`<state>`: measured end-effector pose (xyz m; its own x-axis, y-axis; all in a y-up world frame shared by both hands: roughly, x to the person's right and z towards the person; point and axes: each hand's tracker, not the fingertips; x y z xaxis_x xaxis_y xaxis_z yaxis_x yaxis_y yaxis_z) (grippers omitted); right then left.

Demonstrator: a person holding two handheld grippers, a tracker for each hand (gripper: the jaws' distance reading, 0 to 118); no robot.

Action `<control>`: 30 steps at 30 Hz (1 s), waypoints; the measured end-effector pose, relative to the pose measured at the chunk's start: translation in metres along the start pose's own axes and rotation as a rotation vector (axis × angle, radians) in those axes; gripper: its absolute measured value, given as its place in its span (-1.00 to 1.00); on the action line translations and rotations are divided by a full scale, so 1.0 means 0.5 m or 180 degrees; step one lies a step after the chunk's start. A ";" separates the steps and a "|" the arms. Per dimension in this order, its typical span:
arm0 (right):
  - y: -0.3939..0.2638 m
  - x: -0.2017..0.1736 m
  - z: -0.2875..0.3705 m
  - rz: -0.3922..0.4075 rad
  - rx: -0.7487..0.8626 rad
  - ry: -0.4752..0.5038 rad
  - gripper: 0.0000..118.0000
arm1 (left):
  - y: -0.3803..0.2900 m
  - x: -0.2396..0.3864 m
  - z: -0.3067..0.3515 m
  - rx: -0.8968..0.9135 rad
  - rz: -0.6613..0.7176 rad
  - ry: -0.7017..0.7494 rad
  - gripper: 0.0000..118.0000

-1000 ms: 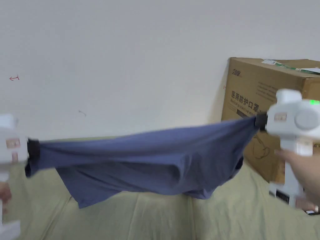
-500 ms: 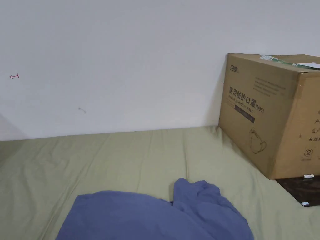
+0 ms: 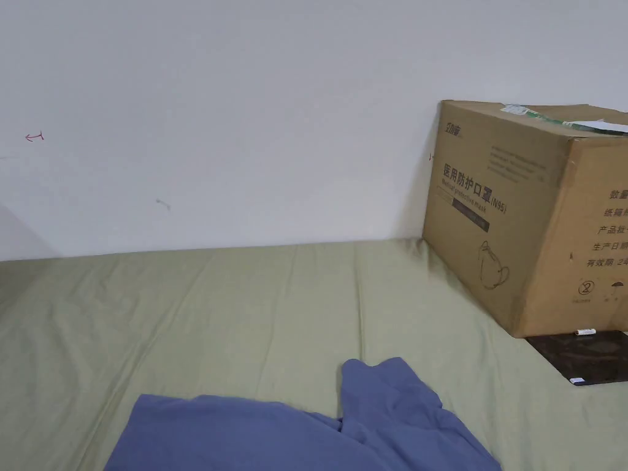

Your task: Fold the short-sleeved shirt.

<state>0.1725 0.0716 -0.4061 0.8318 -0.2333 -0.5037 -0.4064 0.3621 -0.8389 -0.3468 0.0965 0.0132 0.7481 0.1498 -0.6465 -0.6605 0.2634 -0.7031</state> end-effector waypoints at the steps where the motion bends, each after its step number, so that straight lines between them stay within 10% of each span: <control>1: -0.002 -0.005 0.000 -0.0022 0.0006 -0.0009 -0.90 | -0.002 -0.001 0.000 0.0027 0.0036 -0.0016 -0.98; 4: 0.006 -0.025 0.011 -0.0099 0.0099 -0.0059 -0.60 | -0.002 0.002 0.016 0.0264 0.0121 -0.0118 -0.85; 6: 0.015 -0.040 0.023 -0.0140 0.0146 -0.0090 0.43 | -0.001 0.004 0.031 0.0432 0.0220 -0.0160 -0.04; 8: 0.025 -0.059 0.042 -0.0130 0.0285 -0.0092 0.65 | 0.007 0.009 0.050 0.0548 0.0326 -0.0296 0.72; 9: 0.034 -0.075 0.056 -0.0061 0.0383 -0.0071 0.65 | 0.010 0.017 0.061 0.0640 0.0355 -0.0366 0.74; 16: 0.100 -0.220 0.131 0.0389 0.1095 0.0179 0.59 | 0.077 0.117 0.145 0.1407 0.0036 -0.0294 0.68; 17: 0.107 -0.235 0.138 0.0386 0.1197 0.0279 0.43 | 0.087 0.134 0.155 0.1539 0.0032 -0.0216 0.52; 19: 0.124 -0.263 0.150 0.0382 0.1439 0.0656 -0.86 | 0.124 0.160 0.169 0.1641 -0.0035 -0.0409 -0.58; 20: 0.132 -0.275 0.151 0.0383 0.1544 0.0780 -1.00 | 0.142 0.170 0.171 0.1662 -0.0085 -0.0481 -1.00; 30: 0.213 -0.330 0.057 0.0510 0.1541 0.0760 -1.00 | 0.483 0.127 -0.001 0.1235 -0.0239 -0.0246 -1.00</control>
<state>0.0027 0.1743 -0.4066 0.6424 -0.3188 -0.6969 -0.2539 0.7695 -0.5861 -0.4587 0.1692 -0.1980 0.8058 0.1837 -0.5630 -0.5411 0.6145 -0.5740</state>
